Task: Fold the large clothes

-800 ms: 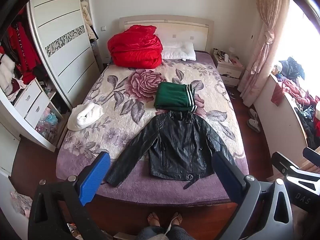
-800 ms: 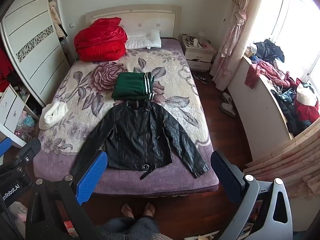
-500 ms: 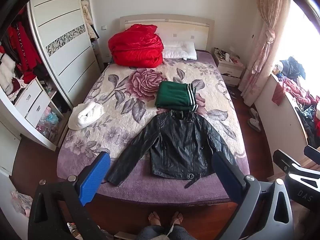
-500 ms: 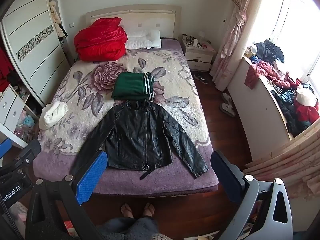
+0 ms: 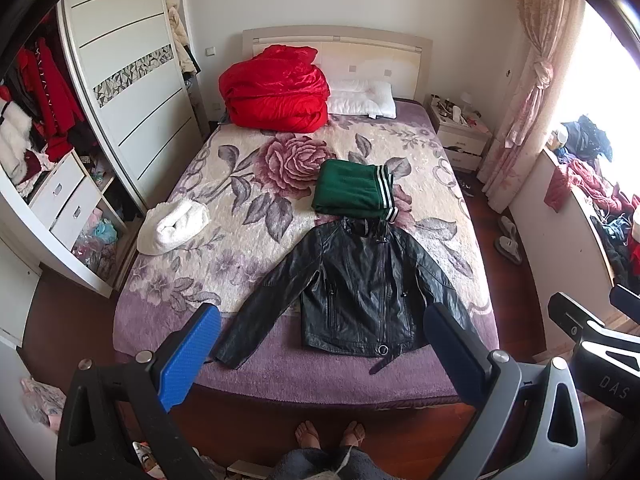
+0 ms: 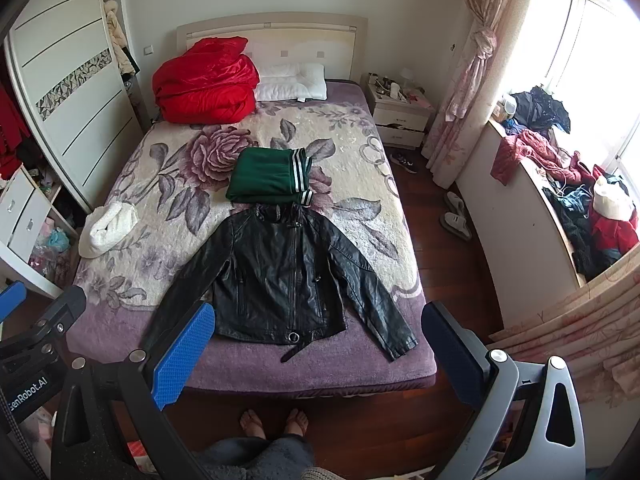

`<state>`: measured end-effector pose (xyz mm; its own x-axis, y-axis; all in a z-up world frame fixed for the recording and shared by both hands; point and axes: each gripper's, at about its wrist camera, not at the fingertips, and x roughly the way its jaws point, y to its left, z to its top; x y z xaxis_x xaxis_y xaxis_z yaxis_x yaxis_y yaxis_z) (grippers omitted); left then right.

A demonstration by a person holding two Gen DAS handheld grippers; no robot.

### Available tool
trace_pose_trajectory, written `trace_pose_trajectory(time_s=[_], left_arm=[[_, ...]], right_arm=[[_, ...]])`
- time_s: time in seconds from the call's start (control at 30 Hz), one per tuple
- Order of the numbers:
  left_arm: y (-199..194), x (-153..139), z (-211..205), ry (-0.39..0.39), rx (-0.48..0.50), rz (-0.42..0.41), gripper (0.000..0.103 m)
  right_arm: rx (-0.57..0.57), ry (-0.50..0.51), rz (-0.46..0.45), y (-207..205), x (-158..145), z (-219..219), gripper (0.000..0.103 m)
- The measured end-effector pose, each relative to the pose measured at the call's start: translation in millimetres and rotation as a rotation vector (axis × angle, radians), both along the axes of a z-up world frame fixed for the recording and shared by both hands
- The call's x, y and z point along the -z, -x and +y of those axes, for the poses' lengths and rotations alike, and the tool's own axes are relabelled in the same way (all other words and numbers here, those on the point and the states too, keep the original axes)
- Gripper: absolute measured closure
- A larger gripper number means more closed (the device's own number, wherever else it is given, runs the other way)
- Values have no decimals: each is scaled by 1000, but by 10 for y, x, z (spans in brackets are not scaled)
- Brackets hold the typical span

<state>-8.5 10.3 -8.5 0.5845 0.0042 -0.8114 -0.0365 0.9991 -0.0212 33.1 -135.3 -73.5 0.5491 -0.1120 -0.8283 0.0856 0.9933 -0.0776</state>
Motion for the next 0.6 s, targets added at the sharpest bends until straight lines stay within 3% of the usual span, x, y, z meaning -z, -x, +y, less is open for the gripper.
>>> trace_pose_trajectory(time_s=[0.6], left_arm=[[-47,-51,16,4,-4,5,0]], right_arm=[[-8,9,-5,1,-53,84,0]])
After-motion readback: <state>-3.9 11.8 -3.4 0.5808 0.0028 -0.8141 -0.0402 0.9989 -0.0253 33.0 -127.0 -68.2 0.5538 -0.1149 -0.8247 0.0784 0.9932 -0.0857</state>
